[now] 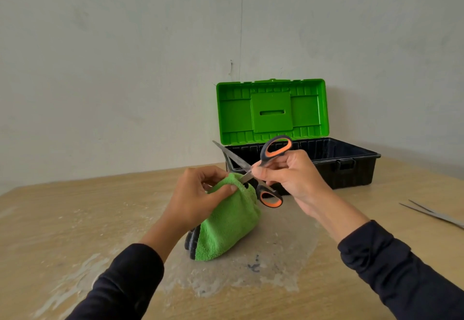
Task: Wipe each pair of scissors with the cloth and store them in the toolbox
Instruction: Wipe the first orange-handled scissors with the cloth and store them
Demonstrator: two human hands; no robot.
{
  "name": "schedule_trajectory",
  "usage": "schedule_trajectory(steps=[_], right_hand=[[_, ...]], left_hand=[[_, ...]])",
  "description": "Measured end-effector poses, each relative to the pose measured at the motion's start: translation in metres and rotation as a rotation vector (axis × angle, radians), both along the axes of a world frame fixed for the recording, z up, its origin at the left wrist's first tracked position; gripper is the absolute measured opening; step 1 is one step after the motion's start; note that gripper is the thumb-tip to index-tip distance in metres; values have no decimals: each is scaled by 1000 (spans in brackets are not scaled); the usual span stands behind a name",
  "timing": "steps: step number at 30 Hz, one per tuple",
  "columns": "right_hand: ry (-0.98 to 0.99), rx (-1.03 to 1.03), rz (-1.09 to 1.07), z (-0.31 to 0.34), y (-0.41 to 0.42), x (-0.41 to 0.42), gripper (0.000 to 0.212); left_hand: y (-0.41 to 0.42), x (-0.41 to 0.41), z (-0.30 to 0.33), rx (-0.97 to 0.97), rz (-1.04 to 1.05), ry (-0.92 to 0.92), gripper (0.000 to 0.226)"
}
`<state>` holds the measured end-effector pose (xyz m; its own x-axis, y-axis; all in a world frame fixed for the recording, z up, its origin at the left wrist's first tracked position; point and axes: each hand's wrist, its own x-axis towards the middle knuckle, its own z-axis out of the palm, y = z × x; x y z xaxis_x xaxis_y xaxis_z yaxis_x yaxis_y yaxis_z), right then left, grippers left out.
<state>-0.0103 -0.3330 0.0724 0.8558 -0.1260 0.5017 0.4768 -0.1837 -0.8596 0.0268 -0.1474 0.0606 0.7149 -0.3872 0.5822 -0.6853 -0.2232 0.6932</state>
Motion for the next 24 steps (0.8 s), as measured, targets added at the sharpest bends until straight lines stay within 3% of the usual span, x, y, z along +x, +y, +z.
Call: schedule_trajectory(steps=[5,11,24], right_hand=[[8,-89,49,-2,2,0,10],[-37,-36,96,-7,10,-2,9],[30,106,74,1,1,-4,21]], left_hand=[[-2,1,1,-10,66,-48,14],[-6,-6,1,-32,100,-90,24],[-1,-1,-2,15,19,-74,5]])
